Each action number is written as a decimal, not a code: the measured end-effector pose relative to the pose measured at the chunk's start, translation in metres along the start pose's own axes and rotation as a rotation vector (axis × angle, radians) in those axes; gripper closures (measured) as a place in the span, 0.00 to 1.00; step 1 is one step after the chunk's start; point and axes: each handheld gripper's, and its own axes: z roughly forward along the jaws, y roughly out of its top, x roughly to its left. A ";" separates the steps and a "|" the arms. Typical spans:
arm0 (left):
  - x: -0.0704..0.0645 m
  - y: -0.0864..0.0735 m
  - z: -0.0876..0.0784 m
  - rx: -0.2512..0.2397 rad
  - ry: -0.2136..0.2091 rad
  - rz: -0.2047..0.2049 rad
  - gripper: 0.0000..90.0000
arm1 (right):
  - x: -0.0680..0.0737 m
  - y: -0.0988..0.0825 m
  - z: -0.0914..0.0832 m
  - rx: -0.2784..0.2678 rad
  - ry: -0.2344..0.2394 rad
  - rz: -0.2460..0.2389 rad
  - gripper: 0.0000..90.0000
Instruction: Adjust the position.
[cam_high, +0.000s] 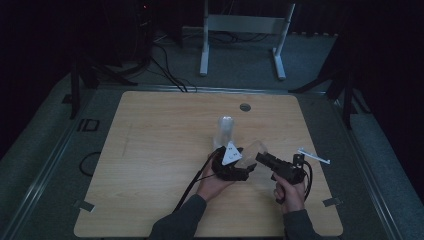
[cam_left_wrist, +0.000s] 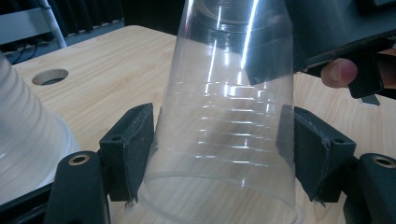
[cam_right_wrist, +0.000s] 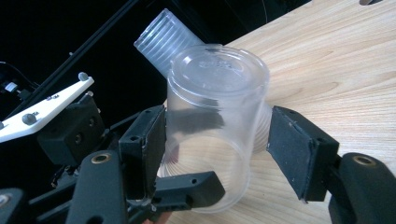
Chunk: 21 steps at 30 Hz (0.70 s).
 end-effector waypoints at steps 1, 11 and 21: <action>0.001 0.000 -0.001 0.003 0.001 0.003 0.32 | 0.000 0.000 0.000 -0.001 -0.002 -0.001 0.41; 0.004 0.001 -0.005 0.006 0.007 0.009 0.32 | -0.002 0.001 -0.004 0.019 -0.022 -0.025 0.45; 0.007 0.003 -0.009 0.011 -0.003 0.013 0.32 | 0.000 0.001 -0.006 0.051 -0.075 -0.085 0.46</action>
